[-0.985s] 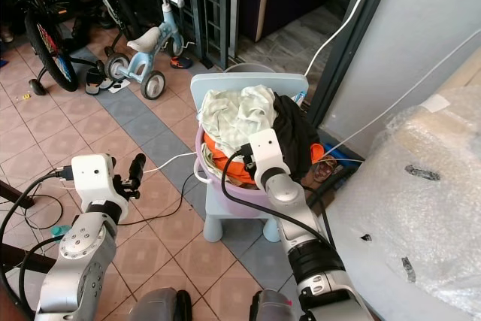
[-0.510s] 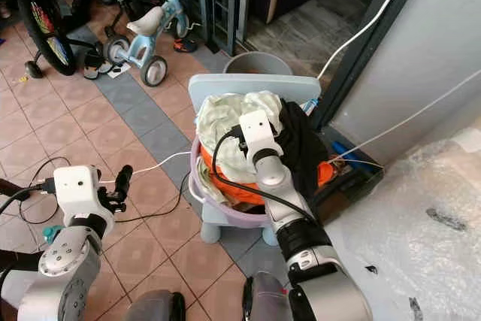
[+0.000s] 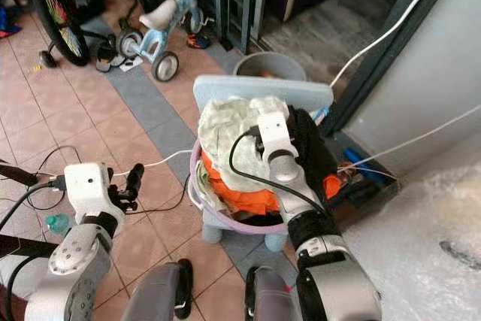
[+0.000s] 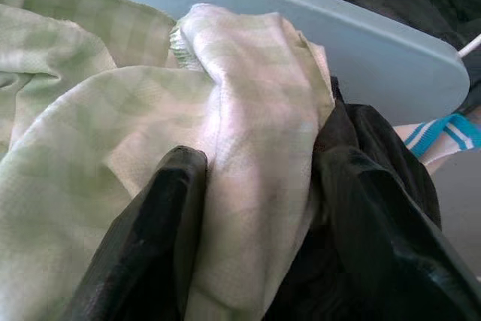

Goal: Clothes washing

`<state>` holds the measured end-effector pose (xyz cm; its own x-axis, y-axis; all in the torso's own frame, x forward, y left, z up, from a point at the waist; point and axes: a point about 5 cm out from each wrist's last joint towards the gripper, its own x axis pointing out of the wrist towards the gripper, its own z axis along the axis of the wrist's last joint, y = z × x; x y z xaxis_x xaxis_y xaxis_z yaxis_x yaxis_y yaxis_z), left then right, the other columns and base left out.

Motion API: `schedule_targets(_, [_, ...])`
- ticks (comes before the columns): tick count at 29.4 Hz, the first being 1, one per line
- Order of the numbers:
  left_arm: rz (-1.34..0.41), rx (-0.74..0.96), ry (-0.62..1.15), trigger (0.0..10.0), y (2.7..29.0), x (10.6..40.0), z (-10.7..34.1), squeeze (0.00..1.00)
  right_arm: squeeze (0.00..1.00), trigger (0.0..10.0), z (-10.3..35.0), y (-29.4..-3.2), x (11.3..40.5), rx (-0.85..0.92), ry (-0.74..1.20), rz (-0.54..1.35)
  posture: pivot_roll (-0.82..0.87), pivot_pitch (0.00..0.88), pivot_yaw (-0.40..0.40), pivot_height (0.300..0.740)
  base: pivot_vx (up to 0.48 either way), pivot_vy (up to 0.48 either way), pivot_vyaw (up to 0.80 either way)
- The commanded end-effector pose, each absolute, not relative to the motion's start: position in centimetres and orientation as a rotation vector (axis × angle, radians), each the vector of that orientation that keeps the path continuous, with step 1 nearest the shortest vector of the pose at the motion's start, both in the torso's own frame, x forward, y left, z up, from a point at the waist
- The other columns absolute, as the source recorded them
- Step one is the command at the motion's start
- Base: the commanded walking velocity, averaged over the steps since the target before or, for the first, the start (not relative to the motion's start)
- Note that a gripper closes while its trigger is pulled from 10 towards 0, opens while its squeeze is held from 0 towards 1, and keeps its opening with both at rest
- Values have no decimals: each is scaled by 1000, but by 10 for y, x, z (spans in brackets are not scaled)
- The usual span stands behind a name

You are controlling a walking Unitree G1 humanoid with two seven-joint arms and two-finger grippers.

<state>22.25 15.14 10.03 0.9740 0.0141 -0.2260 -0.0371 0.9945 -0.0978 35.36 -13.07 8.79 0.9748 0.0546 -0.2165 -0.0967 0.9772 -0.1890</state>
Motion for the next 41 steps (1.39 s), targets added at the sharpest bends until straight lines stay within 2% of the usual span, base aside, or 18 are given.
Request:
schedule_targets(1, [34,-99,239,10000,154,220,99,0,0,10000,97,-127,355,-151,156,132,116,224,-13,740,0,0,0])
schedule_targets(5, [32,-98,241,10000,154,221,99,0,0,10000,97,-124,356,-142,163,184,115,220,-10,740,0,0,0])
schedule_targets(9, [24,-96,240,10000,154,225,99,0,0,10000,59,-103,340,-197,444,450,115,209,-5,740,0,0,0])
schedule_targets(13, [21,-95,241,10000,153,227,99,0,0,10000,51,-91,332,-230,451,507,114,202,-5,740,0,0,0])
schedule_targets(14, [20,-95,242,10000,152,227,99,0,0,9294,48,-91,331,-246,460,491,114,201,-5,740,0,0,0])
schedule_targets(15, [17,-93,242,10000,152,228,99,0,0,0,45,-91,330,-275,460,450,115,200,-3,740,0,0,0])
schedule_targets(24, [10,-88,244,10000,151,235,96,0,0,0,45,-86,330,-273,450,447,95,171,-2,740,0,0,0])
schedule_targets(33, [-5,-85,234,10000,147,253,94,0,0,0,45,-98,331,-341,431,412,57,124,0,740,0,0,0])
schedule_targets(41, [-34,-83,246,10000,138,267,88,0,0,0,44,-113,332,-309,437,356,11,91,10,740,0,0,0])
